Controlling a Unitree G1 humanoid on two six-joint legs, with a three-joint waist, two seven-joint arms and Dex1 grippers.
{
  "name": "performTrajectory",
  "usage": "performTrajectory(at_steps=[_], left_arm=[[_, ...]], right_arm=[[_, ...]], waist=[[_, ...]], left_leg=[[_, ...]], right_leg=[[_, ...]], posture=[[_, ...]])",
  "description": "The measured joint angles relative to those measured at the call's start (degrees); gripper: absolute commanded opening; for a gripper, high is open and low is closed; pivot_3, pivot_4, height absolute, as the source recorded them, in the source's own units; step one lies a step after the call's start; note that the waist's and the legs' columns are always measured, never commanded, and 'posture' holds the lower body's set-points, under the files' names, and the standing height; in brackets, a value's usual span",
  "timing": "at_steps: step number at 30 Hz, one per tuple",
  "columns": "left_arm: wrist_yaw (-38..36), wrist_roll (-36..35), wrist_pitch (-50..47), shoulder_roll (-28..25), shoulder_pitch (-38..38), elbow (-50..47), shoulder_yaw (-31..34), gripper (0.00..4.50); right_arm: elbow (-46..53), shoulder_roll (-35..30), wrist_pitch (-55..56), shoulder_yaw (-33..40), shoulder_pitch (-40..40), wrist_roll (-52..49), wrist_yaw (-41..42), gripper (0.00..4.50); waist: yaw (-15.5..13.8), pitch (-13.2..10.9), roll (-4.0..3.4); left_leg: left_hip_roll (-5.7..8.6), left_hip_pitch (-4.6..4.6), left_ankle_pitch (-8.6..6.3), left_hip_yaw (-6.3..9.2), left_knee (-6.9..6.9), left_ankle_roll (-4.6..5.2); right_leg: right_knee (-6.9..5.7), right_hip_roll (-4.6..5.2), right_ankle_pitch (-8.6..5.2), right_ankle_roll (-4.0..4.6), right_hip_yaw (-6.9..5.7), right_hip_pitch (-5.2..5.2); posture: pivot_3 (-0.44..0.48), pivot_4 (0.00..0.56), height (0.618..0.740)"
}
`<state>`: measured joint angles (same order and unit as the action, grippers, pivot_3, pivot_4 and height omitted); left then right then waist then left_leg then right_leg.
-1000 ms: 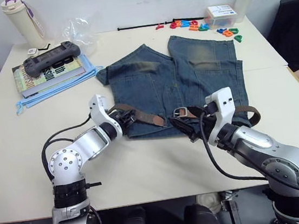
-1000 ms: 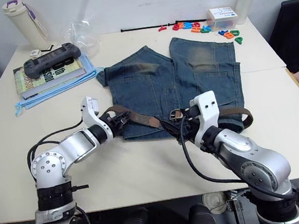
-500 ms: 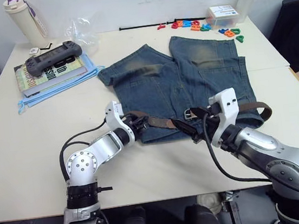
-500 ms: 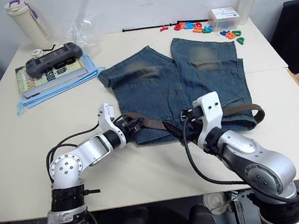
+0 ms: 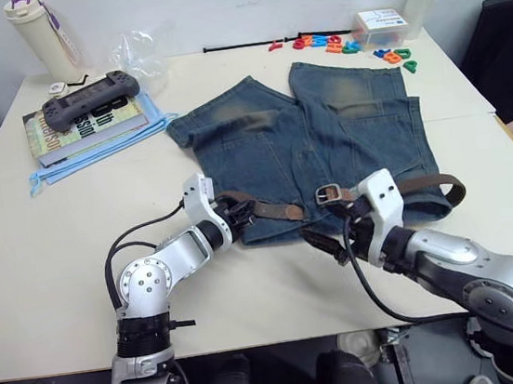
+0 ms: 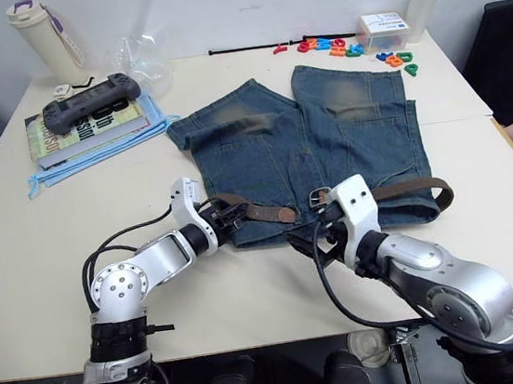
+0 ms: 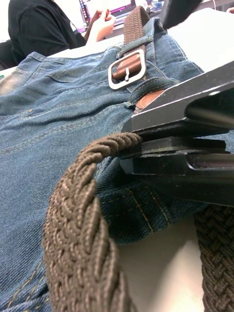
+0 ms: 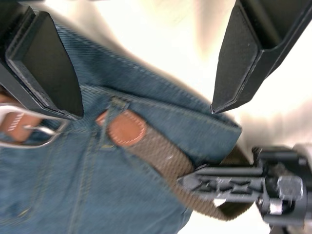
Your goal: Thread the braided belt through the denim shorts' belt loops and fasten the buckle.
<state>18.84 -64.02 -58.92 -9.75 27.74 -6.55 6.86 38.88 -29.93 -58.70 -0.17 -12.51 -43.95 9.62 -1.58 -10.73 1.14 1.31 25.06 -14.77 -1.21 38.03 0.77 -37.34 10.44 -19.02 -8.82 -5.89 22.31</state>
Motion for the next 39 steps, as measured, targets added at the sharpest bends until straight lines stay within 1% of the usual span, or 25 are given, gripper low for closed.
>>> performTrajectory(at_steps=[7, 11, 16, 19, 25, 27, 30, 35, 39], left_arm=[[-0.49, 1.38, -1.09, 0.62, 0.0, -0.88, 0.72, 0.0], [-1.07, 2.25, -1.67, 0.57, 0.0, -1.72, 1.17, 0.0], [-1.51, 3.35, -2.24, 0.75, -0.01, -1.8, 1.69, 0.0], [-1.77, 3.65, -2.46, 0.98, -0.01, -1.9, 2.06, 0.0], [-2.22, 3.94, -2.72, 1.34, -0.01, -2.03, 2.26, 0.0], [-2.27, 4.13, -2.89, 1.64, -0.01, -2.05, 2.4, 0.0], [-2.39, 4.56, -3.03, 1.74, 0.0, -2.05, 2.79, 0.0], [-2.83, 5.21, -3.22, 2.09, 0.0, -2.07, 2.99, 0.0], [-3.18, 5.69, -3.67, 2.22, 0.0, -2.16, 3.14, 0.0]], right_arm=[[-1.41, 0.2, -2.87, -6.14, 0.22, 2.57, 0.62, 4.46], [-3.36, 2.98, -5.58, -6.46, 0.31, 2.63, -0.42, 4.46], [-5.34, 6.79, -6.15, -6.9, -1.39, 4.65, -1.1, 4.46], [-5.62, 7.46, -6.46, -7.1, -1.89, 5.5, -0.82, 4.46], [-4.63, 5.66, -7.83, -6.74, -2.14, 5.58, 1.13, 4.46], [-2.75, 3.6, -9.6, -5.37, -2.12, 3.8, 3.05, 4.46], [-1.25, 2.91, -10.24, -3.01, -2.74, 2.05, 4.61, 4.46], [-1.66, 4.92, -9.67, -1.46, -5.4, 1.97, 4.54, 4.46], [-5.35, 6.28, -7.34, -1.91, -5.47, 5.34, 2.98, 4.46]], waist=[[0.02, 0.0, 0.0], [0.07, 0.0, 0.0], [0.24, 0.01, 0.01], [0.25, 0.01, 0.02], [0.12, 0.01, 0.02], [0.06, 0.01, 0.02], [0.14, 0.01, 0.02], [0.11, 0.01, 0.02], [0.1, 0.01, 0.02]], left_leg=[[0.0, 0.01, 0.0, 0.02, 0.02, 0.0], [-0.01, -0.01, 0.0, 0.02, 0.02, 0.0], [-0.02, -0.08, 0.01, 0.02, 0.04, -0.02], [-0.02, -0.09, 0.01, 0.02, 0.04, -0.02], [-0.01, -0.05, 0.01, 0.03, 0.04, -0.02], [0.0, 0.01, 0.0, 0.04, 0.04, 0.0], [-0.01, 0.0, 0.0, 0.03, 0.03, 0.0], [-0.01, 0.0, 0.0, 0.04, 0.03, -0.01], [0.01, 0.0, 0.0, 0.02, 0.04, -0.01]], right_leg=[[0.0, 0.0, 0.0, 0.0, -0.01, -0.01], [-0.01, -0.01, 0.0, 0.0, -0.02, -0.02], [-0.06, -0.02, 0.0, 0.0, -0.01, -0.05], [-0.07, -0.02, 0.0, 0.0, 0.0, -0.05], [-0.05, -0.02, 0.0, 0.0, -0.01, -0.04], [-0.02, -0.01, 0.0, 0.0, -0.02, -0.01], [-0.02, -0.01, 0.0, 0.0, -0.03, -0.01], [-0.03, -0.01, 0.0, 0.0, -0.04, 0.0], [-0.03, 0.0, 0.0, 0.0, -0.03, -0.01]], posture=[[0.0, 0.15, 0.684], [0.0, 0.15, 0.684], [0.0, 0.15, 0.684], [0.0, 0.15, 0.684], [0.0, 0.15, 0.684], [0.0, 0.15, 0.684], [0.0, 0.15, 0.684], [0.0, 0.15, 0.684], [0.0, 0.15, 0.684]])
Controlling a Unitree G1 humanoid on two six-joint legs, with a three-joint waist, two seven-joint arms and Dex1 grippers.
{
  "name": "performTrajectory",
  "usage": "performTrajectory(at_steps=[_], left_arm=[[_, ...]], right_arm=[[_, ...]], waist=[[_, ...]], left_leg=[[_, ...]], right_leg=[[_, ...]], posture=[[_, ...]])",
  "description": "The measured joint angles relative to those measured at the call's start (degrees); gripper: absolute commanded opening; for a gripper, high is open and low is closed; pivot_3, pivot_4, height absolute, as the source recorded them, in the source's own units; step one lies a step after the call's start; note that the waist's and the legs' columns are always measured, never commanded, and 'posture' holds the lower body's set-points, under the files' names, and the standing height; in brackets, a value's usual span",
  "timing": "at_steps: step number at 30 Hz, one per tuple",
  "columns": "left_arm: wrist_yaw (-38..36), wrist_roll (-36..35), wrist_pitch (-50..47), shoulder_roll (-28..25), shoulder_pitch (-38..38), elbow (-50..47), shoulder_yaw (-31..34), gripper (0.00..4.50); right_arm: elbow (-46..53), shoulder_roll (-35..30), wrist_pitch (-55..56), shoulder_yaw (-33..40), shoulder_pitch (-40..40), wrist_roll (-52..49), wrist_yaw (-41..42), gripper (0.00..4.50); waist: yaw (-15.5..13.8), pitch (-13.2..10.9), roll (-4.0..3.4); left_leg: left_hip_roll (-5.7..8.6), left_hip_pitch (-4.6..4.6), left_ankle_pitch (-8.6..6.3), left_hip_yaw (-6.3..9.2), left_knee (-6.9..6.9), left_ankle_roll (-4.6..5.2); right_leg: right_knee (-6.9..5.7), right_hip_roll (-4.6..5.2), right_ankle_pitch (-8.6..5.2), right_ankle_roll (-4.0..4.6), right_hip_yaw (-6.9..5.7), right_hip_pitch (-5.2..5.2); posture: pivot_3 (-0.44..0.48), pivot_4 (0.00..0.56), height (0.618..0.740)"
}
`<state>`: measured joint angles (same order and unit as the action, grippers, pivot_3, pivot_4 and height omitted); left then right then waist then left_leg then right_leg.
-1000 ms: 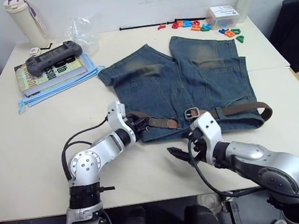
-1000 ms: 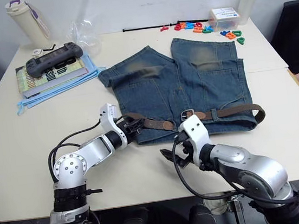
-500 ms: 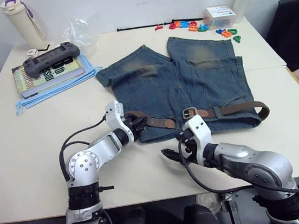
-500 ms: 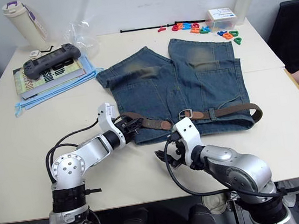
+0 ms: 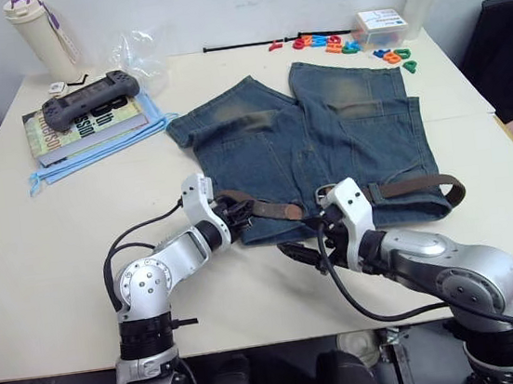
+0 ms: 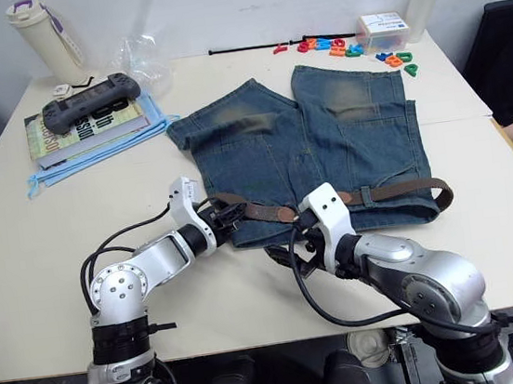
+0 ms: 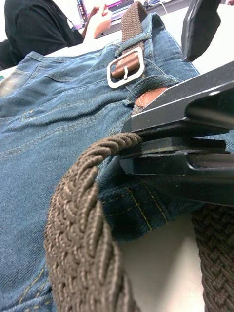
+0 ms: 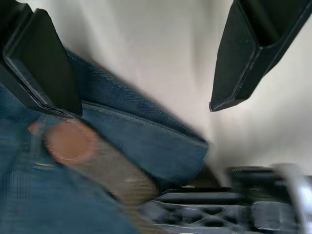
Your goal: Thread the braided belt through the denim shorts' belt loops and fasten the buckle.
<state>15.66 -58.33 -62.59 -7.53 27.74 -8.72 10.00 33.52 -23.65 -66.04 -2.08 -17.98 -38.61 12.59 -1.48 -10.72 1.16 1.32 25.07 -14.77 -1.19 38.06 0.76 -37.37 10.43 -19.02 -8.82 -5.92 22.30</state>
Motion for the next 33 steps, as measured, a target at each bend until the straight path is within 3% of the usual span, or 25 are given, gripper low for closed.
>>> performTrajectory(at_steps=[13, 33], left_arm=[[-0.15, 0.43, -0.6, 0.34, 0.0, -0.78, 0.93, 0.0], [2.23, 4.27, 1.29, 6.02, -0.89, -1.84, 2.58, 0.0]], right_arm=[[-3.99, 0.92, 3.47, -2.28, 0.63, 6.63, -0.04, 4.46], [-0.63, 4.21, -2.5, -3.65, 0.2, 7.29, -0.43, 4.46]], waist=[[0.16, 0.0, 0.0], [0.19, 0.06, 0.08]], left_leg=[[-0.03, -0.04, 0.01, -0.01, 0.0, -0.02], [-0.06, -0.06, -0.01, -0.02, -0.01, -0.04]], right_leg=[[-0.04, -0.02, 0.0, 0.0, 0.02, 0.0], [-0.03, -0.04, 0.0, 0.01, 0.03, 0.0]], posture=[[0.0, 0.15, 0.684], [0.0, 0.15, 0.684]])
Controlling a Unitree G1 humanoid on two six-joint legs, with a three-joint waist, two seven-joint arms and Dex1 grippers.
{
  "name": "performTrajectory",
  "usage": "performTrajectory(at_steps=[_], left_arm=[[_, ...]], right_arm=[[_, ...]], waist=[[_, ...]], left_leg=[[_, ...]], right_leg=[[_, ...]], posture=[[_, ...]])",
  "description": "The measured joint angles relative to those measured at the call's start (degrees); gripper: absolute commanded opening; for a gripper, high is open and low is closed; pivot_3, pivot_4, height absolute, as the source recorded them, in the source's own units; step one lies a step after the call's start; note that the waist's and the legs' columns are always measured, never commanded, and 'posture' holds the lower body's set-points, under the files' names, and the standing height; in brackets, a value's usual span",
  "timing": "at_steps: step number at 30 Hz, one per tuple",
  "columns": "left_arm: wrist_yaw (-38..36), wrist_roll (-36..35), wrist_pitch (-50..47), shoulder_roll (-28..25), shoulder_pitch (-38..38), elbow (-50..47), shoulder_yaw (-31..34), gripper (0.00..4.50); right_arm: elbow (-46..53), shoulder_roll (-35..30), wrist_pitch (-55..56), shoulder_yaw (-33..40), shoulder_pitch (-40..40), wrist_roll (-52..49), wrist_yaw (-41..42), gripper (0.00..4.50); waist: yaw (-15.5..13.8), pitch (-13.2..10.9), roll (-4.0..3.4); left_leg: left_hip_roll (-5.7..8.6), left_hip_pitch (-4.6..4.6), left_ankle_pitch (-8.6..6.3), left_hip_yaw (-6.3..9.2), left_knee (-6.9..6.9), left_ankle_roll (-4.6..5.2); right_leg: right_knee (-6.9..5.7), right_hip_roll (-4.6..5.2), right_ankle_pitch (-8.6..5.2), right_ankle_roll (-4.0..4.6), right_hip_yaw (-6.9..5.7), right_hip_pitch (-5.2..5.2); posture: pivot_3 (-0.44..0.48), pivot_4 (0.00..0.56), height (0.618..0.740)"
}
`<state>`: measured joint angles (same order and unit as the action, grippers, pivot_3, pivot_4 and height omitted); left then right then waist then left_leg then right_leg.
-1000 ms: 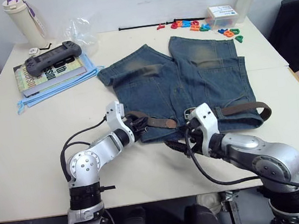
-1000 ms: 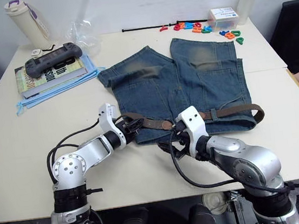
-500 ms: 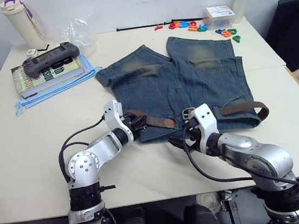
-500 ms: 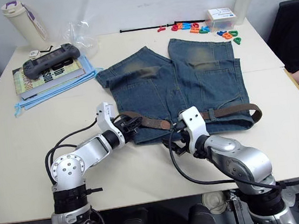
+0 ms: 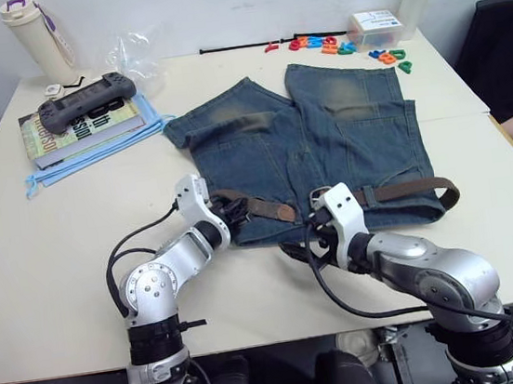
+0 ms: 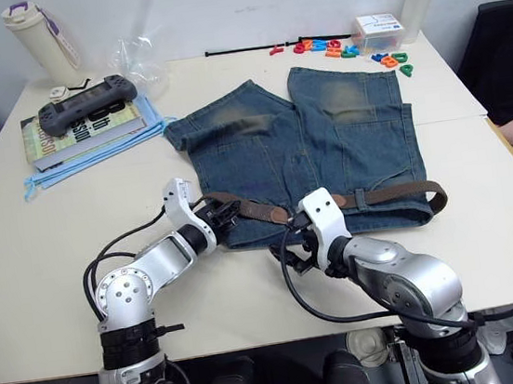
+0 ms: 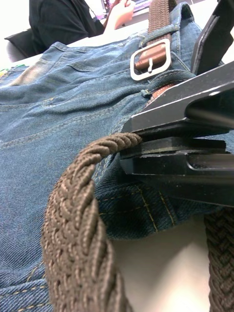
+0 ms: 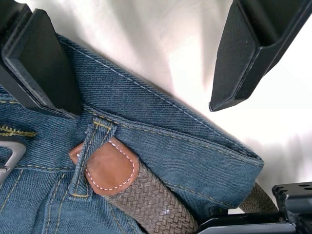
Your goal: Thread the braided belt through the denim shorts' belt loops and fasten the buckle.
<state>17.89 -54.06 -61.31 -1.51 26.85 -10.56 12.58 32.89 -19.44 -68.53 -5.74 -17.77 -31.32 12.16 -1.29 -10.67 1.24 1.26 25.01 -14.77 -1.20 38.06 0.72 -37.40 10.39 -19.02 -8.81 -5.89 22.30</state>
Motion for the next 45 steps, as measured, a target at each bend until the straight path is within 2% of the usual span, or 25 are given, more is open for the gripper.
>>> performTrajectory(at_steps=[8, 18, 25, 39, 43, 45], left_arm=[[-5.07, -2.63, -4.16, 0.14, 0.04, -0.26, -0.24, 0.0], [-6.24, -4.3, -5.61, 0.07, 0.04, -0.51, 0.47, 0.0], [-6.46, -5.35, -6.28, -4.04, -0.19, -1.39, 3.81, 0.0], [-5.75, -8.09, -6.18, -4.31, -2.91, -4.53, 6.73, 0.0], [-6.72, -9.39, -6.21, -7.95, -4.24, -4.95, 8.85, 0.0], [-6.8, -9.46, -6.2, -8.16, -4.34, -4.96, 9.03, 0.0]], right_arm=[[0.5, 0.45, -0.47, 0.01, 0.21, 0.62, 0.0, 4.46], [0.53, 0.85, -0.47, -0.01, 0.32, 1.04, 0.0, 4.46], [0.47, 1.31, -0.43, -0.03, 0.16, 1.08, 0.03, 4.46], [-1.58, 2.5, -1.57, 1.22, -2.16, -0.12, 1.93, 4.46], [-5.17, 1.77, -1.48, 1.67, -4.96, -0.86, 4.82, 4.46], [-5.45, 1.66, -1.44, 1.68, -5.16, -0.86, 5.02, 4.46]], waist=[[-0.08, 0.01, 0.02], [-0.09, 0.02, 0.04], [0.11, 0.02, 0.04], [0.09, 0.02, 0.04], [0.38, 0.02, 0.04], [0.37, 0.02, 0.04]], left_leg=[[0.01, 0.0, 0.0, 0.01, 0.0, 0.01], [0.01, -0.01, 0.0, 0.02, 0.0, 0.01], [-0.01, -0.01, -0.01, 0.02, -0.01, 0.0], [-0.01, 0.04, -0.01, 0.01, -0.01, 0.0], [-0.02, 0.02, -0.01, -0.01, -0.01, -0.01], [-0.02, 0.02, -0.01, 0.0, -0.01, -0.01]], right_leg=[[0.01, 0.0, 0.0, 0.0, -0.01, -0.01], [0.02, 0.0, 0.0, 0.0, -0.02, -0.04], [0.01, -0.01, 0.0, 0.01, -0.01, -0.01], [0.0, -0.01, 0.0, 0.01, 0.01, 0.05], [-0.02, -0.02, 0.01, 0.03, 0.02, 0.06], [-0.02, -0.02, 0.0, 0.03, 0.01, 0.06]], posture=[[0.0, 0.15, 0.684], [0.0, 0.15, 0.684], [0.0, 0.15, 0.684], [0.0, 0.15, 0.684], [0.0, 0.15, 0.684], [0.0, 0.15, 0.684]])
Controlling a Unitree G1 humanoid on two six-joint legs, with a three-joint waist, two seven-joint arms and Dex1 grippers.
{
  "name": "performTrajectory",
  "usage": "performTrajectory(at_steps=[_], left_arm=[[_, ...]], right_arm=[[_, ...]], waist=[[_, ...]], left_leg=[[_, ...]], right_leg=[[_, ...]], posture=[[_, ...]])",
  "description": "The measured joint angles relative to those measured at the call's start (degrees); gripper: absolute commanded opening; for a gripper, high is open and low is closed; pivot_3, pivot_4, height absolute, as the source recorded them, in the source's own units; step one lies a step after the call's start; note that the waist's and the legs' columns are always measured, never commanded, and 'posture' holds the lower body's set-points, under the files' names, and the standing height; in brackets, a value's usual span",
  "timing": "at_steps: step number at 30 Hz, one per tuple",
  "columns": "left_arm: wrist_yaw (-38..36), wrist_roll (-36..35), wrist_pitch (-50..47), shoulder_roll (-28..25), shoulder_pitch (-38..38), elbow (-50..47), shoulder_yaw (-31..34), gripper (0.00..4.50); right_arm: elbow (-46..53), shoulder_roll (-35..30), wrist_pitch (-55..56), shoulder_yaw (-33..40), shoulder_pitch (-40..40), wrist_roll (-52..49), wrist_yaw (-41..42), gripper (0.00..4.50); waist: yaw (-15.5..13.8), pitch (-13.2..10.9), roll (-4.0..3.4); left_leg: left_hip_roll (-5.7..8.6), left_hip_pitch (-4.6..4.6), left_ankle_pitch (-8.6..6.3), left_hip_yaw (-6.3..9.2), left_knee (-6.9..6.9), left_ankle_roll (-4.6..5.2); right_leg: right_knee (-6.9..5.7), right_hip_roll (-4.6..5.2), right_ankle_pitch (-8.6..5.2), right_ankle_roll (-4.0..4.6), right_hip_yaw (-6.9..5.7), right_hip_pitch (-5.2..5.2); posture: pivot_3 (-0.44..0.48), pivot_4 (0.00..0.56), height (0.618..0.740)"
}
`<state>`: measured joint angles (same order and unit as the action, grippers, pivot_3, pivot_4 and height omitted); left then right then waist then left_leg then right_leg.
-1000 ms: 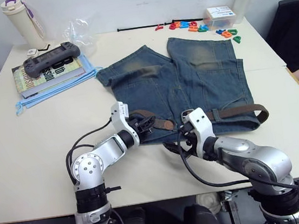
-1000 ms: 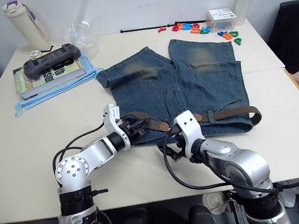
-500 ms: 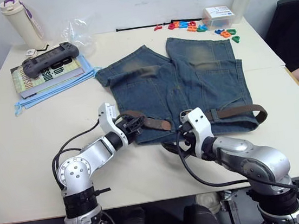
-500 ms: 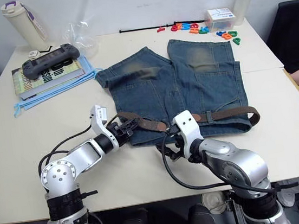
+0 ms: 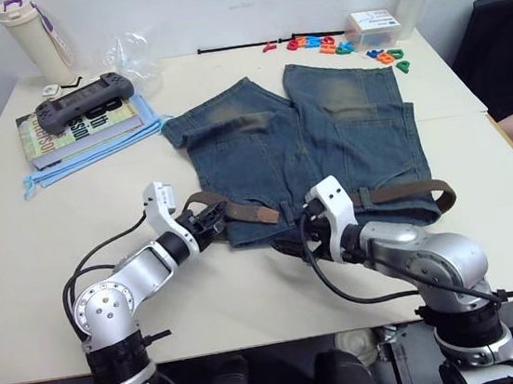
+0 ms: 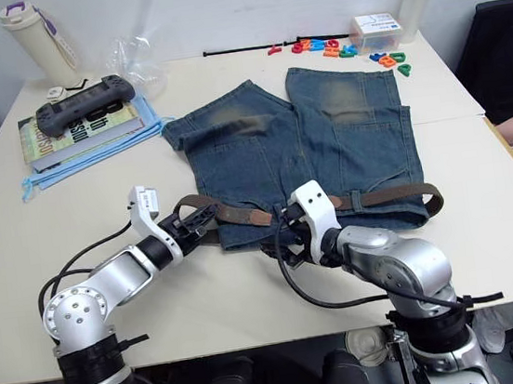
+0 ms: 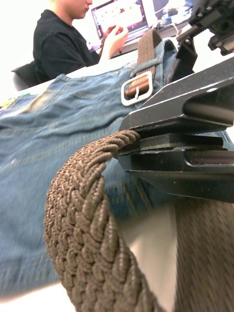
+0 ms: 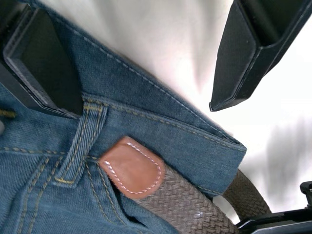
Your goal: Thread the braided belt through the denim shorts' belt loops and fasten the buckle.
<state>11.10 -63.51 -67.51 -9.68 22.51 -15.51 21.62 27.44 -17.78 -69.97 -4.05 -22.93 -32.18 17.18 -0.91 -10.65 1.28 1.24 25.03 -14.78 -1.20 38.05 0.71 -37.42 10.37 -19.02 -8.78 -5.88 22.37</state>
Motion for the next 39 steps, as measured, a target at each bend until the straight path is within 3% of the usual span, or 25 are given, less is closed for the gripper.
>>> performTrajectory(at_steps=[6, 12, 25, 32, 39], left_arm=[[-0.9, -0.2, 0.03, -1.93, -0.45, -0.03, 0.31, 0.0], [-1.18, -0.27, 1.16, -1.77, -0.45, -0.03, -0.48, 0.0], [-1.18, -0.26, 1.88, -2.1, -0.52, -0.02, -1.96, 0.0], [-1.2, -0.26, 1.96, -2.3, -0.55, 0.15, -2.43, 0.0], [-1.99, 0.57, 2.78, -0.96, -0.75, 0.47, -4.77, 0.0]], right_arm=[[-3.13, -0.55, 0.13, 0.18, -2.24, -0.59, 2.13, 4.46], [-12.28, 3.67, -2.8, 8.09, -6.22, -7.65, 6.2, 4.46], [-11.73, 5.65, -3.78, 11.26, -6.83, -12.43, 5.67, 4.46], [-8.63, 1.12, -3.71, 9.88, -4.04, -11.4, 4.52, 4.46], [-0.47, -0.89, -5.45, 15.12, -1.46, -14.51, 2.28, 4.46]], waist=[[-0.05, 0.0, 0.0], [0.28, 0.0, 0.0], [0.89, 0.0, 0.0], [0.78, 0.0, 0.0], [0.36, 0.0, 0.0]], left_leg=[[0.01, 0.01, 0.0, 0.0, 0.0, 0.0], [0.0, 0.04, 0.0, -0.01, -0.01, 0.0], [-0.01, 0.04, 0.0, 0.0, -0.02, -0.01], [0.0, 0.05, -0.01, 0.0, -0.02, -0.01], [0.0, 0.07, -0.01, -0.01, -0.03, 0.0]], right_leg=[[0.01, 0.01, 0.0, 0.0, 0.0, 0.0], [0.02, 0.01, 0.0, 0.01, -0.01, 0.01], [0.0, 0.01, 0.0, 0.01, -0.01, 0.04], [0.01, 0.03, 0.0, 0.01, -0.01, 0.04], [0.05, 0.04, 0.0, 0.01, -0.01, 0.03]], posture=[[0.0, 0.15, 0.684], [0.0, 0.15, 0.684], [0.0, 0.15, 0.684], [0.0, 0.15, 0.684], [0.0, 0.15, 0.684]])
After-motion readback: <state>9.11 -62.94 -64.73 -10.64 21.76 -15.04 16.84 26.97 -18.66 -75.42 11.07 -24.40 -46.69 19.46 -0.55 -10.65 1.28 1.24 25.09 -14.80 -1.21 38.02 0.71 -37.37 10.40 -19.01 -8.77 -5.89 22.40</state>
